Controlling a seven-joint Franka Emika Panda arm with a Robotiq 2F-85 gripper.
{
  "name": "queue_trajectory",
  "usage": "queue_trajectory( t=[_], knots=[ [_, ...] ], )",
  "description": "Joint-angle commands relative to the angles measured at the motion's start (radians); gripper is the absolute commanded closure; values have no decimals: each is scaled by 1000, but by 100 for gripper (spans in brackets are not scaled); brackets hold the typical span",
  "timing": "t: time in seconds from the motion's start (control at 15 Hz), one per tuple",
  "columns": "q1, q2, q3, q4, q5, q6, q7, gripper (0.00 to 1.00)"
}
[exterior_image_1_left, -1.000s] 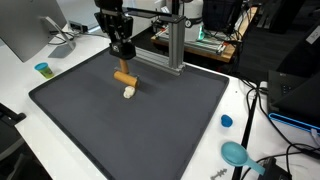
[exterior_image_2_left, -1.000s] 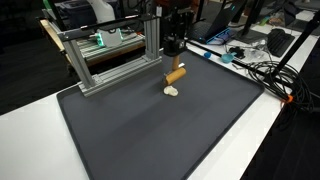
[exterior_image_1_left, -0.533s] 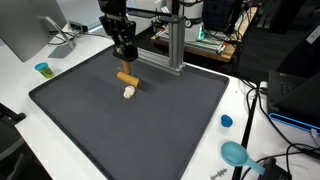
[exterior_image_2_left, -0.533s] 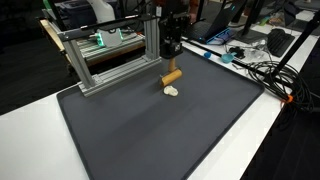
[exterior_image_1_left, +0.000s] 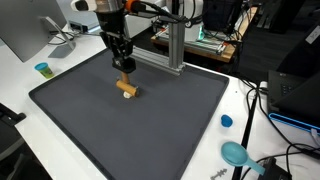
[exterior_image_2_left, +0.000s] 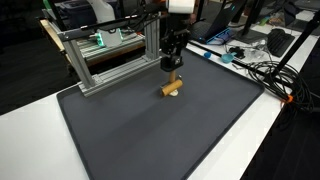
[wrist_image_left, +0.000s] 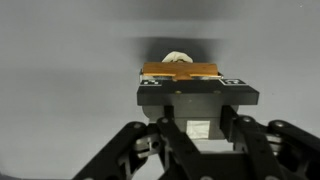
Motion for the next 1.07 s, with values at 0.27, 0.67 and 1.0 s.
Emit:
queue_trajectory(
  t=[0.27,0.67,1.0],
  knots=[
    [11,91,-15,132,-22,-227,34,79],
    [10,115,-16,170,-18,-325,31,79],
    [19,-11,8,100,-11,-316,-19,79]
  ],
)
